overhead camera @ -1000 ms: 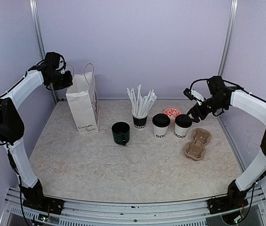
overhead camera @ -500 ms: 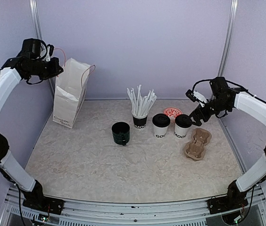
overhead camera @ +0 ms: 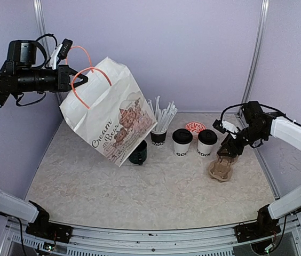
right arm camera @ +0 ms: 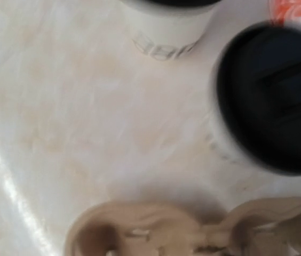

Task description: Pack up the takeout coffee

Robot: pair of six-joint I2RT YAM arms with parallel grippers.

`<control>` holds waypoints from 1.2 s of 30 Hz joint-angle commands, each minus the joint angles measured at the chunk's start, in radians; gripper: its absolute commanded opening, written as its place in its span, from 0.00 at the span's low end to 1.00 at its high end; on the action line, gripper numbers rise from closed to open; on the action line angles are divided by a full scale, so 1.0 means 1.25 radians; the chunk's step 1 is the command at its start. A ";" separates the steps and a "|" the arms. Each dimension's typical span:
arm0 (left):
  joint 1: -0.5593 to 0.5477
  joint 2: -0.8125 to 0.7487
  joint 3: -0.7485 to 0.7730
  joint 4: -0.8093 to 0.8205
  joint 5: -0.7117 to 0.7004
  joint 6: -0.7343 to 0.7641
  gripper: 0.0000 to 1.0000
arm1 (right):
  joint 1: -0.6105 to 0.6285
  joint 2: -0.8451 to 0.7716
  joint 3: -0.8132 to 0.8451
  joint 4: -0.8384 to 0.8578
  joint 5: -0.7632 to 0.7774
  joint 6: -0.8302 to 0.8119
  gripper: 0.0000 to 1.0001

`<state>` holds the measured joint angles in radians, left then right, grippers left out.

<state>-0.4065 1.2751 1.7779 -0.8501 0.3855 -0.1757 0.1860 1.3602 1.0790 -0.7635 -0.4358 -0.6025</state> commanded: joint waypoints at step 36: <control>-0.320 0.294 -0.119 -0.059 0.146 0.230 0.00 | 0.033 0.152 -0.174 -0.017 0.207 -0.168 0.11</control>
<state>-0.8001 1.6196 1.6192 -0.9226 0.5793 0.0845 0.2272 1.5505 0.8879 -0.7433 -0.2626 -0.7761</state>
